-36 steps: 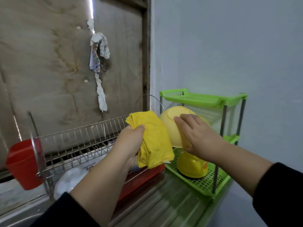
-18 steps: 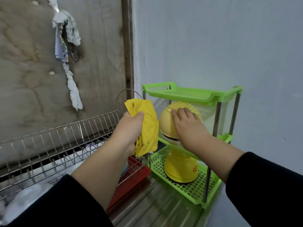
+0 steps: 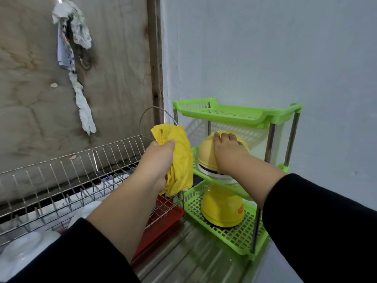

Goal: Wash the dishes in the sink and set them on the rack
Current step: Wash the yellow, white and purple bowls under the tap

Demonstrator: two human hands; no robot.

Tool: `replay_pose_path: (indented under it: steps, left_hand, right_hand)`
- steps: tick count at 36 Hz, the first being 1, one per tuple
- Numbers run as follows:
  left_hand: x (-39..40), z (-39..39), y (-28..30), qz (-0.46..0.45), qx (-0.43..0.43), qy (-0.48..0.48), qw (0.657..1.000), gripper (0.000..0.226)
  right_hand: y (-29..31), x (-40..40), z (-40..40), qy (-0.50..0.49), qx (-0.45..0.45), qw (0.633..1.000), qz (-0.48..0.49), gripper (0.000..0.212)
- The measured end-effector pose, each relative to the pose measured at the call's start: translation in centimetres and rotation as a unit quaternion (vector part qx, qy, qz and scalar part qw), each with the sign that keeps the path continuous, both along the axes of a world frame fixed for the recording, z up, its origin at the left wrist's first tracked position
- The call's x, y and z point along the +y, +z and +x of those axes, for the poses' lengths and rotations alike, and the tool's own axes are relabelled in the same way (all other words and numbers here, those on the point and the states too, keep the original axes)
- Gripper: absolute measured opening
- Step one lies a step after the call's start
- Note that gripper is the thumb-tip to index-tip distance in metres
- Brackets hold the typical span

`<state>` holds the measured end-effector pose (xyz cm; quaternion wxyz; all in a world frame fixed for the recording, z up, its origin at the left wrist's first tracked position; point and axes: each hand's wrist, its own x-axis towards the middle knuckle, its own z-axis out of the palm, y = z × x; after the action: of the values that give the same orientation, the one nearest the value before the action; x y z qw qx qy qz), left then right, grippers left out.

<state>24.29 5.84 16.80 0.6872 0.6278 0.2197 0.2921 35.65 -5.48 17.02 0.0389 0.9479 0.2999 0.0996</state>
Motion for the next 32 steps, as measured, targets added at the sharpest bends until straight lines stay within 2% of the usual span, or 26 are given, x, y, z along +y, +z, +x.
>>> replay_pose_path:
  steps: [5,9,13,15,17,20,23,24,27,30,32]
  left_hand:
    - [-0.4,0.0,-0.3,-0.001,-0.005,-0.002,1.000,0.020]
    - [-0.6,-0.3,-0.7,-0.004,-0.017,0.006,1.000,0.015]
    - [-1.3,-1.5,-0.9,-0.008,-0.029,0.010,0.999,0.003]
    - [-1.7,-2.4,-0.9,-0.004,-0.045,0.014,0.999,0.014]
    - [-1.9,-3.4,-1.2,0.000,-0.054,0.028,0.998,0.013]
    - [-2.0,-5.1,-1.4,-0.017,-0.066,0.054,0.996,0.014]
    - [-2.3,-7.4,-1.7,-0.026,-0.076,0.069,0.994,0.014]
    - [-2.4,-8.4,-1.8,-0.028,-0.076,0.074,0.994,0.013]
    - [-2.3,-11.3,-2.7,-0.027,-0.066,0.090,0.993,0.010]
    - [-2.0,-14.7,-3.6,-0.030,-0.048,0.099,0.993,0.008]
    - [-1.8,-17.0,-4.2,-0.029,-0.031,0.100,0.994,0.015]
  right_hand:
    - [-0.5,-0.2,-0.2,0.002,-0.002,1.000,0.003,0.100]
    - [-0.5,-0.7,-1.3,0.059,-0.004,0.997,0.040,0.088]
    - [-0.4,-0.8,-2.9,0.145,0.062,0.974,0.162,0.065]
    - [-0.6,-0.6,-3.8,0.181,0.113,0.944,0.252,0.050]
    - [-0.9,-0.5,-5.1,0.206,0.183,0.882,0.381,0.035]
    - [-1.8,-0.4,-7.6,0.165,0.360,0.743,0.540,0.042]
    - [-3.0,0.0,-10.3,0.172,0.546,0.580,0.580,0.047]
    - [-3.4,0.0,-11.5,0.184,0.575,0.546,0.581,0.044]
    - [-4.6,0.2,-14.5,0.230,0.607,0.501,0.573,0.047]
    - [-5.5,0.2,-17.5,0.248,0.648,0.446,0.565,0.035]
    - [-6.1,0.3,-19.3,0.244,0.682,0.406,0.558,0.030]
